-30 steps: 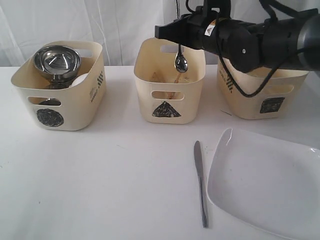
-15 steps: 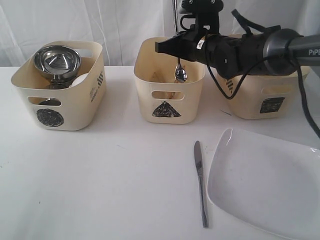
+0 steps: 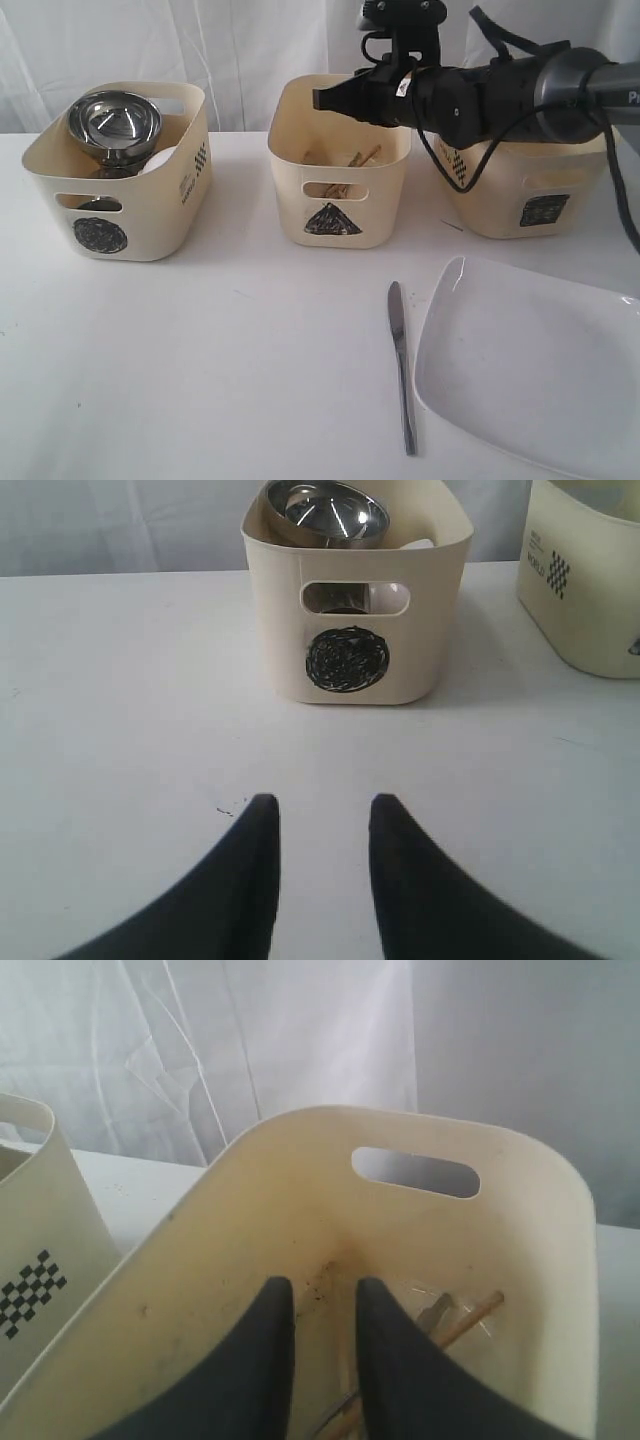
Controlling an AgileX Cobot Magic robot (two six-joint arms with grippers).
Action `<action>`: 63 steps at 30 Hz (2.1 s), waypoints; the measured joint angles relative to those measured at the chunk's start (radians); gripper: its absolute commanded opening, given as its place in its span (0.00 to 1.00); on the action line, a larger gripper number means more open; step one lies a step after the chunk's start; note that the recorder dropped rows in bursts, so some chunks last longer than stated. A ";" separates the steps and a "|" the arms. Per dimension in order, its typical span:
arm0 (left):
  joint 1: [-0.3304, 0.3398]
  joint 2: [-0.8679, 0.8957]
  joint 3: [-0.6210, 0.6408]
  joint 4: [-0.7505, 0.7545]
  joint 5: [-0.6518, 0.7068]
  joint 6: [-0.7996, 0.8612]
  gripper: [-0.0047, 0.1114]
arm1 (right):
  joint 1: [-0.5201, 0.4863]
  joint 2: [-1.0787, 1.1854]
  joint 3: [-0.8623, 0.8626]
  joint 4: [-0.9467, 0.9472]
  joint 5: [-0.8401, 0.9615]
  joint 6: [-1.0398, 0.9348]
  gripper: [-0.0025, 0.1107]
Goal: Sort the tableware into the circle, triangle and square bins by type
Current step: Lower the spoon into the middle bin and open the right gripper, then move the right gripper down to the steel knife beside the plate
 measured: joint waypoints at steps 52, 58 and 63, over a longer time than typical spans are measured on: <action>0.000 0.000 0.000 0.000 0.000 0.000 0.35 | 0.102 -0.437 0.563 0.010 0.460 0.073 0.41; 0.000 0.000 0.000 0.000 0.000 0.000 0.35 | 0.166 -0.439 0.563 0.014 0.460 0.100 0.41; 0.000 0.000 0.000 0.000 0.000 0.000 0.35 | 0.178 -0.421 0.563 0.014 0.486 0.124 0.41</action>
